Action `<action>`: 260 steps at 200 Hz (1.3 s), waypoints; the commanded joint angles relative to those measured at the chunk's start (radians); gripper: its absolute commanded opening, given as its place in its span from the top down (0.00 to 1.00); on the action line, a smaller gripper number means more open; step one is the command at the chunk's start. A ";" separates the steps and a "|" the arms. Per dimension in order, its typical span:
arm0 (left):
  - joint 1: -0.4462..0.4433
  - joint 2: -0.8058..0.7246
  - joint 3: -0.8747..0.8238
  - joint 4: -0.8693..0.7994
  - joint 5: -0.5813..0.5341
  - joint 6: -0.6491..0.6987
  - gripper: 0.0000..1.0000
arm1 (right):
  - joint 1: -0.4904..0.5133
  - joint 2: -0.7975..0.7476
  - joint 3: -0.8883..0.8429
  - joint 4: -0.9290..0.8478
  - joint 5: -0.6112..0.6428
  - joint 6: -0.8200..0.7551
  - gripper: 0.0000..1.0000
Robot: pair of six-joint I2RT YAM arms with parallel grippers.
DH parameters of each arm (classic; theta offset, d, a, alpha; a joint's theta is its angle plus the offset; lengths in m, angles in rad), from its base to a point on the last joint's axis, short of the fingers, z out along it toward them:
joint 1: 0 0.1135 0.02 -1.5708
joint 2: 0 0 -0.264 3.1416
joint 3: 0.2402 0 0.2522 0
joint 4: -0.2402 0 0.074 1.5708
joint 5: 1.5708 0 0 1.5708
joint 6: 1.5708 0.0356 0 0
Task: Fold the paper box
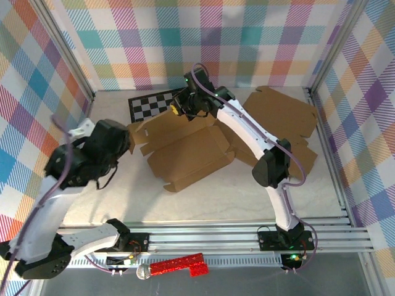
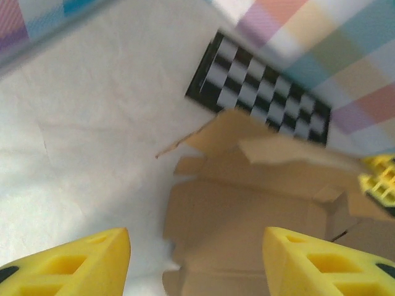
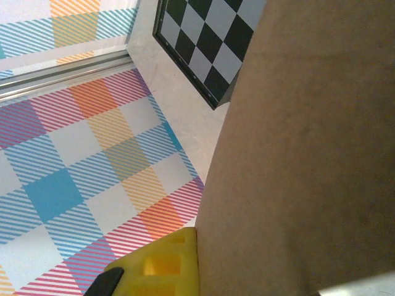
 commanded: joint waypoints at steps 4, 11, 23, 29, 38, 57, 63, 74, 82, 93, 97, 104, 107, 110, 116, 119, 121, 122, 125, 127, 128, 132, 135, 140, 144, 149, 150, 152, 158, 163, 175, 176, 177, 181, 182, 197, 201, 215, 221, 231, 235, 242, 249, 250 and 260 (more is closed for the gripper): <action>0.270 -0.012 -0.134 0.177 0.396 0.156 0.40 | 0.011 -0.021 0.005 0.122 -0.055 0.031 1.00; 0.376 -0.012 -0.181 0.216 0.500 0.171 0.39 | 0.013 -0.023 -0.014 0.137 -0.051 0.031 1.00; 0.510 -0.005 -0.236 0.259 0.610 0.201 0.38 | 0.016 -0.036 -0.059 0.158 -0.040 0.033 1.00; 0.551 0.005 -0.245 0.260 0.628 0.224 0.38 | 0.018 -0.045 -0.088 0.174 -0.035 0.038 1.00; 0.584 0.022 -0.246 0.250 0.621 0.259 0.38 | 0.020 -0.063 -0.143 0.211 -0.027 0.052 1.00; 0.625 0.043 -0.267 0.265 0.627 0.293 0.38 | 0.023 -0.098 -0.270 0.304 -0.009 0.067 1.00; 0.630 0.046 -0.280 0.276 0.631 0.297 0.38 | 0.021 -0.106 -0.302 0.329 -0.007 0.065 1.00; 0.631 0.050 -0.312 0.293 0.631 0.298 0.40 | 0.022 -0.118 -0.357 0.371 -0.007 0.058 1.00; 0.634 0.050 -0.342 0.310 0.636 0.296 0.44 | 0.022 -0.128 -0.402 0.407 -0.006 0.062 1.00; 0.639 0.045 -0.385 0.332 0.641 0.294 0.47 | 0.021 -0.142 -0.442 0.442 -0.006 0.072 1.00; 0.646 0.042 -0.402 0.339 0.643 0.292 0.49 | 0.021 -0.146 -0.449 0.449 -0.006 0.073 1.00; 0.656 0.033 -0.432 0.354 0.651 0.291 0.50 | 0.021 -0.151 -0.453 0.456 -0.002 0.071 1.00; 0.663 0.029 -0.445 0.360 0.654 0.290 0.51 | 0.021 -0.151 -0.451 0.457 0.000 0.069 1.00; 0.671 0.025 -0.459 0.365 0.657 0.289 0.52 | 0.021 -0.153 -0.447 0.458 0.001 0.067 1.00; 0.688 0.018 -0.485 0.377 0.664 0.287 0.55 | 0.021 -0.153 -0.440 0.455 0.000 0.066 1.00; 0.698 0.014 -0.499 0.382 0.669 0.286 0.57 | 0.021 -0.153 -0.436 0.452 0.002 0.065 1.00; 0.705 0.011 -0.507 0.387 0.672 0.285 0.58 | 0.021 -0.152 -0.432 0.450 0.002 0.064 1.00; 0.709 0.009 -0.512 0.388 0.673 0.284 0.58 | 0.021 -0.152 -0.430 0.449 0.002 0.064 1.00; 0.719 0.006 -0.524 0.395 0.679 0.282 0.60 | 0.021 -0.152 -0.424 0.444 0.003 0.064 1.00; 0.725 0.005 -0.532 0.399 0.685 0.280 0.61 | 0.021 -0.152 -0.421 0.443 0.004 0.064 1.00; 0.729 0.003 -0.536 0.402 0.687 0.280 0.61 | 0.021 -0.151 -0.420 0.442 0.005 0.064 1.00; 0.740 0.000 -0.553 0.411 0.697 0.279 0.63 | 0.021 -0.150 -0.415 0.442 0.004 0.063 1.00; 0.746 -0.001 -0.564 0.419 0.702 0.275 0.63 | 0.020 -0.149 -0.411 0.443 0.004 0.062 1.00; 0.752 0.000 -0.581 0.430 0.706 0.271 0.65 | 0.021 -0.146 -0.403 0.441 0.004 0.059 1.00; 0.756 0.003 -0.591 0.436 0.707 0.270 0.66 | 0.021 -0.144 -0.399 0.438 0.001 0.060 1.00; 0.756 0.008 -0.602 0.444 0.708 0.267 0.67 | 0.021 -0.143 -0.397 0.437 -0.002 0.060 1.00; 0.756 0.008 -0.604 0.444 0.707 0.266 0.67 | 0.021 -0.142 -0.397 0.438 -0.002 0.060 1.00; 0.757 0.009 -0.604 0.447 0.707 0.265 0.68 | 0.021 -0.141 -0.398 0.437 -0.003 0.061 1.00; 0.756 0.011 -0.612 0.454 0.705 0.263 0.68 | 0.021 -0.140 -0.398 0.437 -0.004 0.063 1.00; 0.758 0.011 -0.617 0.462 0.702 0.259 0.68 | 0.021 -0.139 -0.401 0.435 -0.004 0.064 1.00; 0.758 0.003 -0.621 0.480 0.686 0.257 0.67 | 0.022 -0.138 -0.417 0.443 -0.004 0.064 1.00; 0.758 0.001 -0.621 0.481 0.684 0.257 0.67 | 0.022 -0.138 -0.417 0.443 -0.004 0.064 1.00; 0.758 0.000 -0.621 0.483 0.682 0.258 0.66 | 0.023 -0.138 -0.419 0.444 -0.004 0.064 1.00; 0.757 -0.003 -0.620 0.488 0.672 0.261 0.66 | 0.022 -0.137 -0.426 0.451 -0.004 0.063 1.00; 0.757 -0.004 -0.620 0.488 0.670 0.262 0.66 | 0.022 -0.136 -0.428 0.454 -0.004 0.062 1.00; 0.758 -0.015 -0.623 0.506 0.622 0.295 0.66 | 0.020 -0.117 -0.437 0.477 -0.018 0.043 1.00; 0.758 -0.015 -0.627 0.513 0.610 0.308 0.66 | 0.020 -0.110 -0.434 0.479 -0.027 0.034 1.00; 0.758 -0.004 -0.638 0.548 0.579 0.379 0.69 | 0.018 -0.090 -0.426 0.479 -0.040 0.001 1.00; 0.757 0.005 -0.644 0.562 0.566 0.414 0.70 | 0.018 -0.082 -0.424 0.484 -0.048 -0.011 1.00; 0.757 0.016 -0.656 0.595 0.555 0.469 0.71 | 0.017 -0.067 -0.418 0.484 -0.063 -0.024 1.00; 0.757 0.020 -0.665 0.613 0.552 0.495 0.72 | 0.018 -0.061 -0.418 0.487 -0.070 -0.030 1.00; 0.758 0.026 -0.678 0.640 0.544 0.534 0.72 | 0.018 -0.052 -0.416 0.496 -0.081 -0.041 1.00; 0.758 0.030 -0.694 0.671 0.537 0.571 0.72 | 0.019 -0.045 -0.418 0.505 -0.090 -0.053 1.00; 0.758 0.029 -0.697 0.675 0.537 0.577 0.72 | 0.019 -0.044 -0.419 0.508 -0.091 -0.055 1.00; 0.758 0.034 -0.723 0.722 0.543 0.628 0.72 | 0.019 -0.036 -0.428 0.532 -0.100 -0.071 1.00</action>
